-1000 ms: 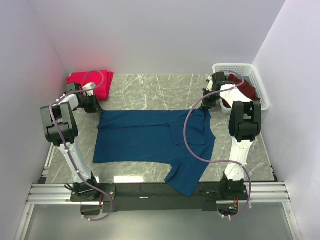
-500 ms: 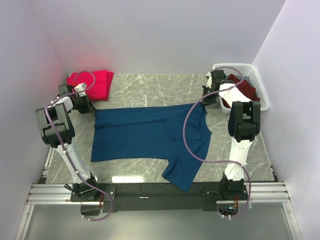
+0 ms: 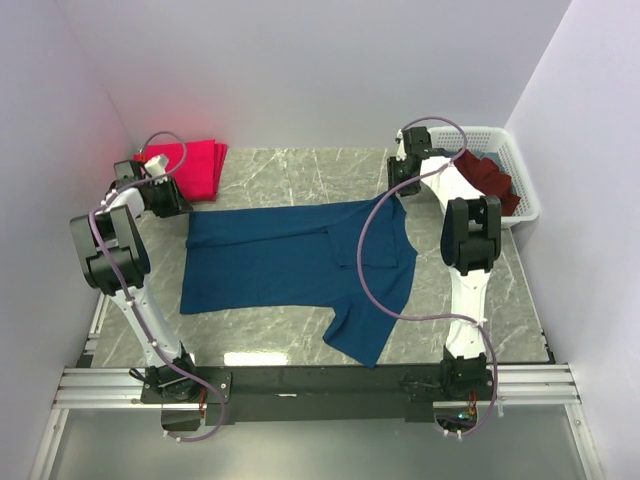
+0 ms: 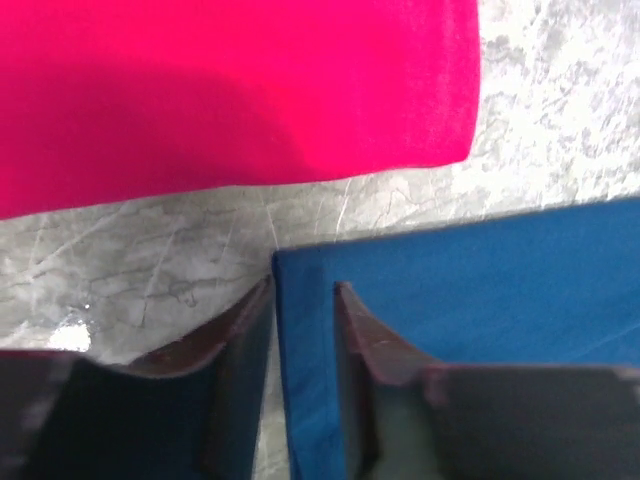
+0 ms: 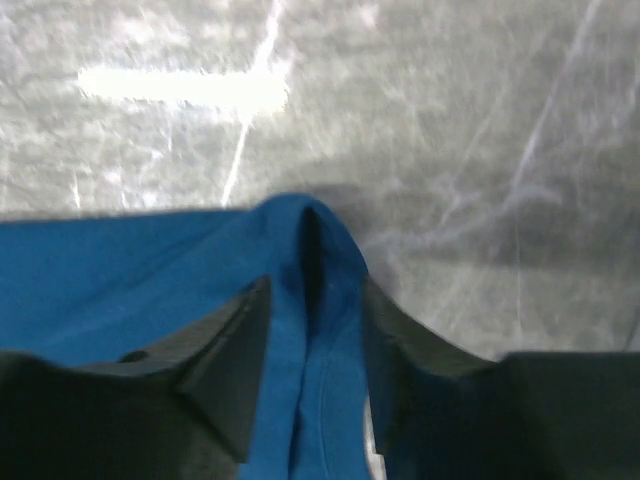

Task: Fold and stack the t-shirts
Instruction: Fold the tshirt

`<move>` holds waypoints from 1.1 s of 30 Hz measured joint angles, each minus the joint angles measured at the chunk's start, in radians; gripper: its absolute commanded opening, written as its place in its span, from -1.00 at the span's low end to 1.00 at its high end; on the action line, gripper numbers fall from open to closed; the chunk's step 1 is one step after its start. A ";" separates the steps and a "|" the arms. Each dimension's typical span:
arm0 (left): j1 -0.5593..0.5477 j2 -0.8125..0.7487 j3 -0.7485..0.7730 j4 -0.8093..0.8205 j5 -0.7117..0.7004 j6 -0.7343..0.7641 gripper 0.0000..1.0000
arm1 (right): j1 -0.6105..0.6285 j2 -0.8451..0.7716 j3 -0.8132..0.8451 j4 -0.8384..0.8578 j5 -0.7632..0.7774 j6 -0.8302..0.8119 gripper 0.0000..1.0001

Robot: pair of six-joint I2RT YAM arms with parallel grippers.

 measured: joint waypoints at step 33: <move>0.011 -0.131 -0.212 -0.169 0.037 0.181 -0.30 | 0.031 -0.109 -0.295 -0.205 -0.280 -0.037 -0.17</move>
